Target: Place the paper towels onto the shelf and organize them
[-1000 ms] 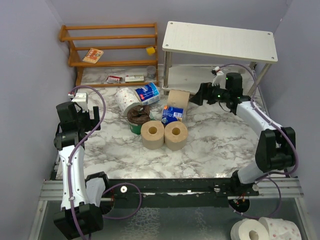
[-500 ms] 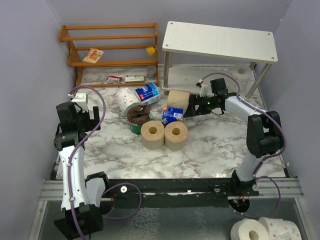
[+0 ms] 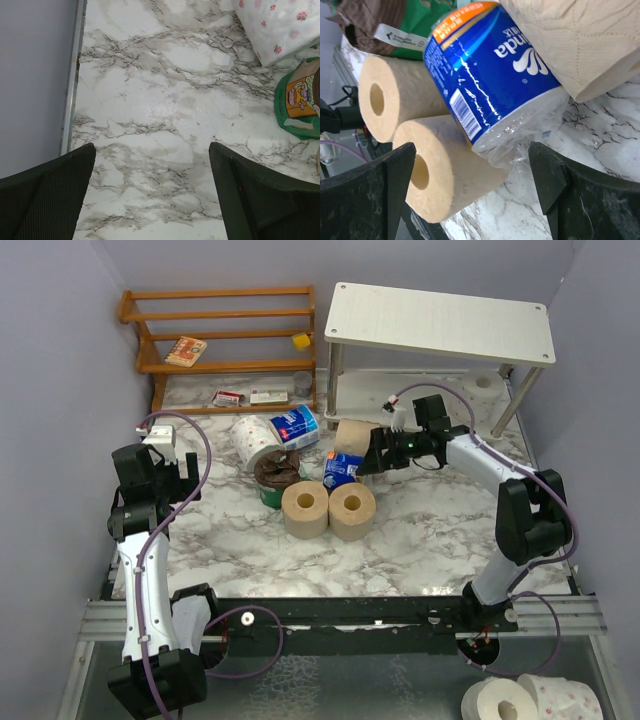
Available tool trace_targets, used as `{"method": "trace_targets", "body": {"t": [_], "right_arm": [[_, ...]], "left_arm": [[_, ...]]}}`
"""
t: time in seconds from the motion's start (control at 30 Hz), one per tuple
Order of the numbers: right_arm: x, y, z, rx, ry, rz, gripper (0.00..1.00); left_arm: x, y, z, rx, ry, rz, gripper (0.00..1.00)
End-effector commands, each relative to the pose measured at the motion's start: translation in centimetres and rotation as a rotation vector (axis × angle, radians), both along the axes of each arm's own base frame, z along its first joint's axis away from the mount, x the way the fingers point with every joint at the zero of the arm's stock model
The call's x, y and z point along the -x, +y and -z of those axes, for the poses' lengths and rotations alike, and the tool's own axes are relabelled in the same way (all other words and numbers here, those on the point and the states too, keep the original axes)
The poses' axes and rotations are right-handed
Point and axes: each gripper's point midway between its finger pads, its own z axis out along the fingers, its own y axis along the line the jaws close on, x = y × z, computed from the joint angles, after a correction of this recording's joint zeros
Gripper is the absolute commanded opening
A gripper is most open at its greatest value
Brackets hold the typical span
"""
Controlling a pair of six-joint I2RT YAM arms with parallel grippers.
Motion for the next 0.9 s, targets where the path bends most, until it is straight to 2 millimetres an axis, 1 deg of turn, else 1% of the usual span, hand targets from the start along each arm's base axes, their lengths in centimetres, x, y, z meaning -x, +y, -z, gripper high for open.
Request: {"method": "trace_targets", "body": {"t": [0.0, 0.17, 0.27, 0.47, 0.6, 0.63, 0.7, 0.77, 0.8, 0.87], "right_arm": [[0.0, 0.9, -2.2, -0.074, -0.029, 0.003, 0.96], [-0.6, 1.1, -1.1, -0.037, -0.024, 0.011, 0.93], [-0.9, 1.3, -0.9, -0.030, -0.034, 0.015, 0.91], [-1.5, 1.8, -0.4, -0.008, -0.052, 0.021, 0.82], [-1.9, 1.9, 0.1, 0.005, -0.048, 0.028, 0.79], [-2.2, 1.7, 0.4, 0.022, -0.052, 0.042, 0.77], [-2.8, 1.1, 0.9, 0.061, -0.074, 0.078, 0.76], [-3.0, 0.9, 1.1, 0.073, -0.089, 0.088, 0.74], [-3.1, 1.0, 1.1, 0.066, -0.091, 0.092, 0.73], [-3.0, 1.4, 1.1, 0.035, -0.086, 0.088, 0.65]], "left_arm": [[-0.1, 0.3, -0.2, -0.004, -0.021, -0.016, 0.99], [0.0, 0.3, -0.2, -0.006, -0.024, -0.016, 0.99], [0.0, 0.3, -0.2, -0.007, -0.024, -0.017, 0.99], [-0.1, 0.3, -0.1, -0.004, -0.017, -0.018, 0.99], [-0.1, 0.4, -0.2, -0.005, -0.019, -0.018, 0.99], [-0.1, 0.3, -0.1, -0.005, -0.019, -0.017, 0.99], [-0.1, 0.3, -0.1, -0.006, -0.019, -0.017, 0.99], [-0.1, 0.3, -0.1, -0.006, -0.019, -0.017, 0.99], [-0.1, 0.3, -0.2, -0.005, -0.020, -0.017, 0.99], [-0.1, 0.4, -0.1, -0.005, -0.018, -0.019, 0.99]]}}
